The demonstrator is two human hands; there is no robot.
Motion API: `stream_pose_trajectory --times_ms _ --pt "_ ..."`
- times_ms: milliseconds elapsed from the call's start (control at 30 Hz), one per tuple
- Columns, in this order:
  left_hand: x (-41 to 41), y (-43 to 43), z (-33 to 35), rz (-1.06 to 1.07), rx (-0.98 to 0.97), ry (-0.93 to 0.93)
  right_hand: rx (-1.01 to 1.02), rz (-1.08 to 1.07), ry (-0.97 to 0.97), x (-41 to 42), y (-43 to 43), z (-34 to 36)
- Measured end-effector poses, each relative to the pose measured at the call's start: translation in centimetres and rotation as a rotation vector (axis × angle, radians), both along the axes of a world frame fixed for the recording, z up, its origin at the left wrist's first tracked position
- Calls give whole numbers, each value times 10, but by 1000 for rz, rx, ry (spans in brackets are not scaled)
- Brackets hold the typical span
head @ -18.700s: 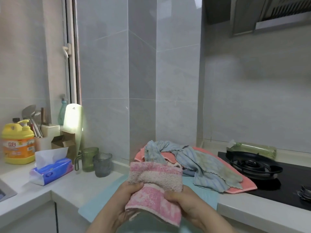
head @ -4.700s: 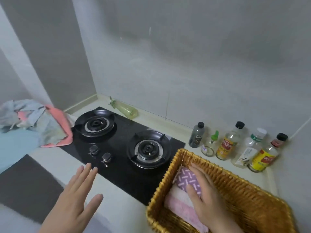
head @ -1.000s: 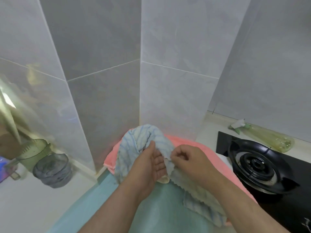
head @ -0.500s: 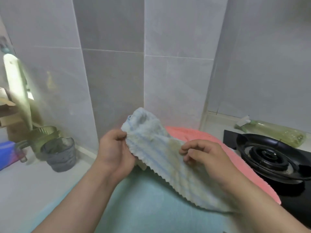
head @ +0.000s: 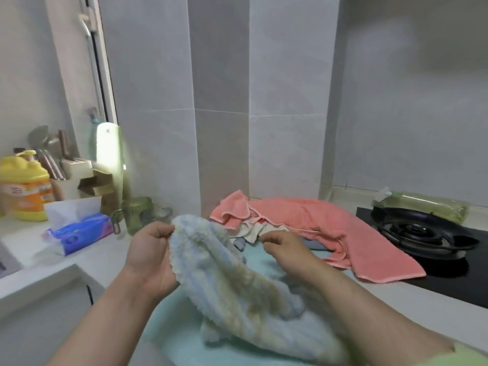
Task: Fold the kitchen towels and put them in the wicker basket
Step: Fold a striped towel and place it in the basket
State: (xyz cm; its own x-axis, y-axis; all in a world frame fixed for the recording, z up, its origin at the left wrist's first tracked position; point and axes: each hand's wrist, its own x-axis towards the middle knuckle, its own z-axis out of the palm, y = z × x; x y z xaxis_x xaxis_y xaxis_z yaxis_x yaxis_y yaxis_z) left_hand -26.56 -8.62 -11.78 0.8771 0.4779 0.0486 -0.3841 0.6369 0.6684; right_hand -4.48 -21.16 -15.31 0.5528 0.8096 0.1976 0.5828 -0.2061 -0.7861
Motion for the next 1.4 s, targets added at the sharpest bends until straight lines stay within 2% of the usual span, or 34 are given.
stream_pose_trajectory --times_ms 100,167,400,467,567,733,867,933,1067,1133,1233,1333,1400 --pt "-28 -5 -17 106 -61 56 -305 41 -78 -14 11 -15" --pt "-48 -8 -36 131 -112 99 -441 64 -130 -22 14 -24" --pt "-84 -10 -77 26 -83 11 -542 35 -275 -57 4 -12" --pt "-83 -11 -77 20 -41 -46 -497 25 -226 -62 1 -14" --pt "-83 -5 -84 39 -47 -5 -397 76 27 -70 -4 -20" --pt "-87 -11 -83 101 -33 48 -264 185 99 -88 -1 -26" --pt "-89 -18 -76 98 -47 48 -418 167 208 -99 7 -20" --pt "-88 -18 -76 117 -64 64 -419 193 327 -105 9 -17" --pt "-89 -18 -75 95 -84 69 -185 291 546 -105 10 -18" --pt "-89 -18 -72 150 -49 84 -55 244 686 -104 10 -20" --pt "-85 -8 -66 297 56 210 92 186 848 -101 5 -16" --pt "-81 -5 -57 337 169 208 129 133 820 -93 -1 0" --pt "-78 -8 -40 251 267 189 143 103 755 -84 -8 15"
